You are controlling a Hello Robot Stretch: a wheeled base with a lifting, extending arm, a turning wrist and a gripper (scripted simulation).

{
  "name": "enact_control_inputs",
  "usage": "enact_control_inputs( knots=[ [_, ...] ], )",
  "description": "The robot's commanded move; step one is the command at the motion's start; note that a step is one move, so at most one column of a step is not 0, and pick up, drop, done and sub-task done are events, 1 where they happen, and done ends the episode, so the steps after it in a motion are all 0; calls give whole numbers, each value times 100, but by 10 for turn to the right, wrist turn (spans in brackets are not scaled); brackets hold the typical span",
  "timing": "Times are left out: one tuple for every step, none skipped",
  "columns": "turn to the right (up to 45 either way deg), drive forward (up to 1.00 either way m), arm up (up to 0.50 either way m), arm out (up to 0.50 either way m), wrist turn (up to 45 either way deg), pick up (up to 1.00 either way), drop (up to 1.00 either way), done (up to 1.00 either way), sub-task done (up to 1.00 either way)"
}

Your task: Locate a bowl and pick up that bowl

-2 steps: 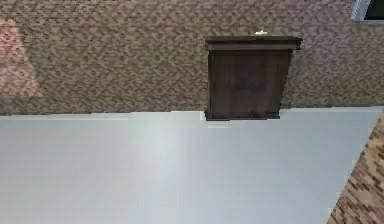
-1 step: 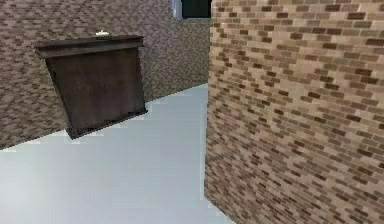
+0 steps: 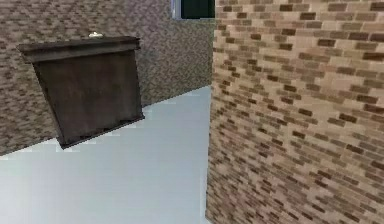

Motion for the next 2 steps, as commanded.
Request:
enact_control_inputs(
  knots=[
    [-450, 0, 0, 0, 0, 0, 0, 0, 0],
    [-450, 0, 0, 0, 0, 0, 0, 0, 0]
  ],
)
